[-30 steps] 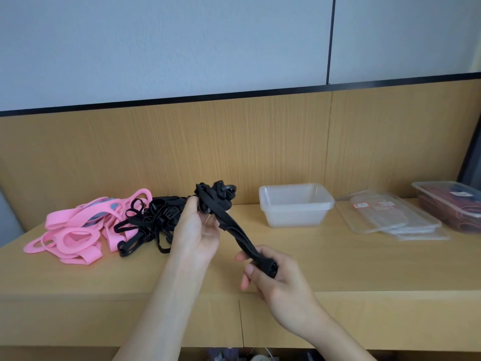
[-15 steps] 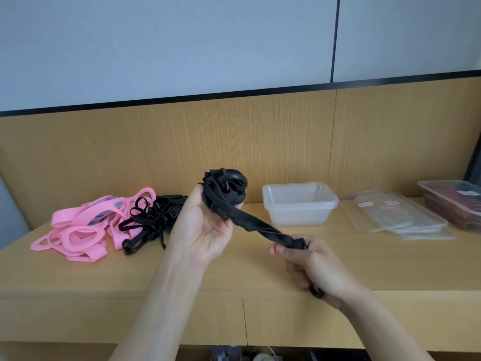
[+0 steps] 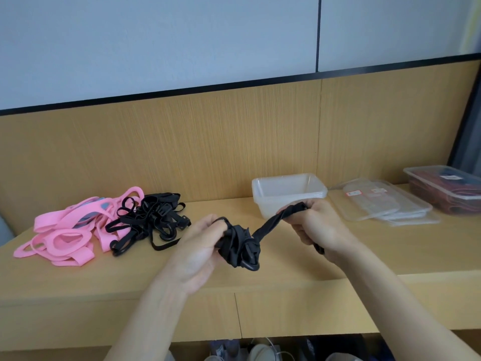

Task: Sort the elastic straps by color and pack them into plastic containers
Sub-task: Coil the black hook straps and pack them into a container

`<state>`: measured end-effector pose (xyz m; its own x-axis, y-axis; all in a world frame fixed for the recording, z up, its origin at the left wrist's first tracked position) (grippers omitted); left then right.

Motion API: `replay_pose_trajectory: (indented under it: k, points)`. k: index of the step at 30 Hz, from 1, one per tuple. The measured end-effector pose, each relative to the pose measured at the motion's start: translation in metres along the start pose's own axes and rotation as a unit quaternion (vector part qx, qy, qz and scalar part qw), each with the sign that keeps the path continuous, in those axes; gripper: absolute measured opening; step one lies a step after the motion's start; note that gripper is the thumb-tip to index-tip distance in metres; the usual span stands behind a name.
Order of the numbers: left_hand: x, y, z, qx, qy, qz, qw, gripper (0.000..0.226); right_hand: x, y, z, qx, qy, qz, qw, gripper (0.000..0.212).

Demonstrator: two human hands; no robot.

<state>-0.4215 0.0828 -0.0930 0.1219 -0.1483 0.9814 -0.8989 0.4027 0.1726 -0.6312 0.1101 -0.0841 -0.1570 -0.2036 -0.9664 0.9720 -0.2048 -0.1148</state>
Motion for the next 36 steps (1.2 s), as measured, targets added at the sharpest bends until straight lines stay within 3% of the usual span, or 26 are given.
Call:
replay_pose_trajectory:
  k: [2, 5, 7, 11, 16, 19, 26, 29, 31, 36]
  points:
    - [0.003, -0.007, -0.002, 0.036, 0.015, 0.035, 0.999, 0.02, -0.01, 0.004, -0.002, 0.007, -0.029, -0.058, 0.998, 0.024]
    - [0.008, -0.013, -0.005, 0.09, 0.04, 0.085, 0.992, 0.025, -0.019, 0.014, -0.008, 0.006, -0.048, -0.1, 0.994, 0.011]
    - [0.007, -0.017, -0.006, 0.121, 0.048, 0.117, 0.985, 0.027, -0.024, 0.02, -0.012, 0.008, -0.062, -0.118, 0.991, 0.016]
    - [0.005, -0.021, -0.007, 0.175, 0.064, 0.148, 0.971, 0.016, -0.029, 0.026, -0.023, 0.031, -0.088, -0.135, 0.987, 0.018]
    - [0.005, -0.018, -0.008, 0.224, 0.084, 0.105, 0.965, 0.016, -0.041, 0.041, -0.048, 0.037, -0.148, -0.143, 0.978, 0.004]
    - [0.001, -0.016, -0.007, 0.24, 0.081, 0.048, 0.966, 0.019, -0.044, 0.057, -0.063, 0.019, -0.182, -0.151, 0.972, 0.026]
    - [-0.011, -0.012, 0.0, 0.233, 0.047, -0.098, 0.966, 0.018, -0.041, 0.074, -0.079, 0.032, -0.255, -0.14, 0.956, 0.048]
    - [-0.02, -0.006, 0.004, 0.194, 0.007, -0.173, 0.966, 0.005, -0.038, 0.078, -0.081, 0.037, -0.275, -0.143, 0.95, 0.05]
    - [-0.028, -0.002, 0.005, 0.175, -0.023, -0.215, 0.961, 0.025, -0.037, 0.074, -0.082, 0.055, -0.285, -0.116, 0.95, 0.048]
    - [-0.041, 0.029, 0.0, 0.092, -0.094, -0.332, 0.934, 0.028, -0.046, 0.062, -0.085, 0.1, -0.322, -0.06, 0.94, 0.028]
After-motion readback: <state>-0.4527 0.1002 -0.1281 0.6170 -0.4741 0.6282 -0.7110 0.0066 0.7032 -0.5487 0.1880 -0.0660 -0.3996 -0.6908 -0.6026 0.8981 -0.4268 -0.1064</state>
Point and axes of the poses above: each hand's wrist, its own z-axis towards the middle knuckle, its own y-axis out of the palm, x = y × z, the point moved 10 cm from there along z, towards the middle knuckle, and after that the axes turned 6 degrees about -y, right-handed, at the moved point
